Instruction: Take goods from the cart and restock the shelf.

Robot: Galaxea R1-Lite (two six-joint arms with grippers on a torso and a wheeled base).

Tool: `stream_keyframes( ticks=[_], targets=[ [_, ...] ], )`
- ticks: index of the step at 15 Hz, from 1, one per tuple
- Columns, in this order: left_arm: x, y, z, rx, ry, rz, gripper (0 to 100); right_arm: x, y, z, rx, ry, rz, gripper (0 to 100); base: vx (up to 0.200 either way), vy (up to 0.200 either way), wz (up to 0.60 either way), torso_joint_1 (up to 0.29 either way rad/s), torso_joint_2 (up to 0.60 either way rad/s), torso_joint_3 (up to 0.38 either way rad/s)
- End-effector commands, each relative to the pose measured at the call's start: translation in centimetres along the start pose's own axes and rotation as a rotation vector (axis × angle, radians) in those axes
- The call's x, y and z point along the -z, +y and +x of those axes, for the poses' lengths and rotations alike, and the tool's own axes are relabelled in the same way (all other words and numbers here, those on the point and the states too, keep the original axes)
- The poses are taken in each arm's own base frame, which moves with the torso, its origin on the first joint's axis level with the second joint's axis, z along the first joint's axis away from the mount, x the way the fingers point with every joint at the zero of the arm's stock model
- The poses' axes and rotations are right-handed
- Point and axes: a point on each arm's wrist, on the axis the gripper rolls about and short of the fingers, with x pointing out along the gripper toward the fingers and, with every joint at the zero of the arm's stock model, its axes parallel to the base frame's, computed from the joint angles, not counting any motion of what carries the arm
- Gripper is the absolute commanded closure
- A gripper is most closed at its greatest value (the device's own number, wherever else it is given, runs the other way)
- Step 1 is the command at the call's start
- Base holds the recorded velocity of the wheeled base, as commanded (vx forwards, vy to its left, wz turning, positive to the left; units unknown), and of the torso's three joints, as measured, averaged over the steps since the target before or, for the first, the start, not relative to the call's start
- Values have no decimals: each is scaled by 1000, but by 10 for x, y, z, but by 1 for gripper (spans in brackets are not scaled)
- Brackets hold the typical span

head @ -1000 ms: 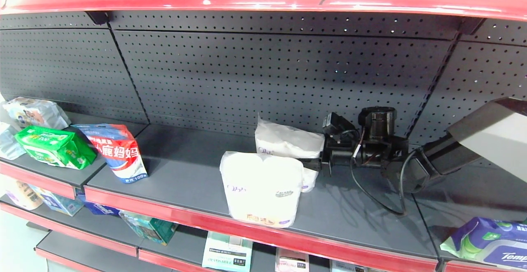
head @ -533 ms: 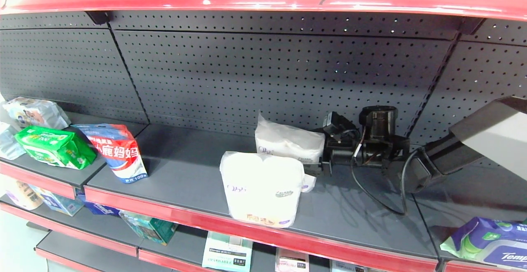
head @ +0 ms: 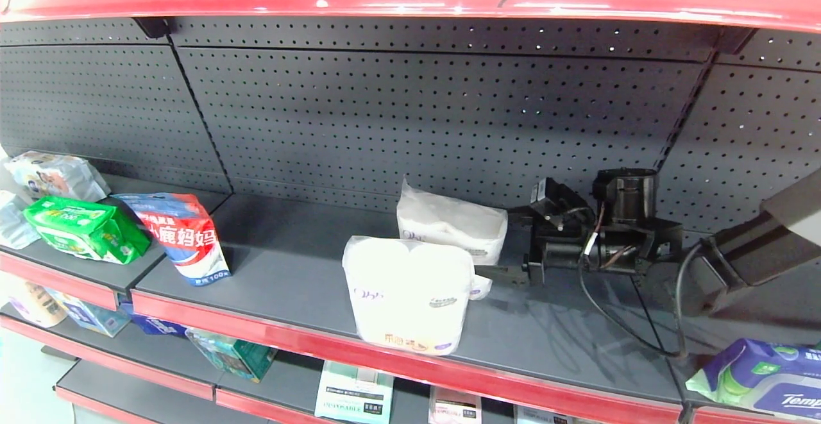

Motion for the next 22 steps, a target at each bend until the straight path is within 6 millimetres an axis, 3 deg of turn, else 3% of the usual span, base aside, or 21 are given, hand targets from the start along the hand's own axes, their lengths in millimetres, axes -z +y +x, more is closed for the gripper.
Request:
stream_keyframes(
  ticks=[1, 3, 7, 11, 14, 15, 18, 20, 22],
  targets=[
    [0, 0, 0, -1, -1, 0, 0, -6, 5, -14, 14, -2, -3, 0, 0, 0, 0, 0, 0, 0],
    [0, 0, 0, -1, -1, 0, 0, 2, 10, -32, 46, 36, 32, 0, 0, 0, 0, 0, 0, 0],
    [0, 0, 0, -1, -1, 0, 0, 20, -1, -54, 135, 85, 87, 0, 0, 0, 0, 0, 0, 0],
    [0, 0, 0, -1, -1, 0, 0, 43, 18, -91, 179, 153, 180, 0, 0, 0, 0, 0, 0, 0],
    [0, 0, 0, -1, -1, 0, 0, 28, 23, -117, 255, 129, 176, 0, 0, 0, 0, 0, 0, 0],
    [0, 0, 0, -1, -1, 0, 0, 14, 25, -125, 280, 99, 171, 0, 0, 0, 0, 0, 0, 0],
    [0, 0, 0, -1, -1, 0, 0, -12, 53, -144, 322, 47, 186, 0, 0, 0, 0, 0, 0, 0],
    [0, 0, 0, -1, -1, 0, 0, -19, 82, -152, 391, 72, 180, 0, 0, 0, 0, 0, 0, 0],
    [0, 0, 0, -1, -1, 0, 0, -24, 96, -160, 500, 86, 214, 0, 0, 0, 0, 0, 0, 0]
  ],
)
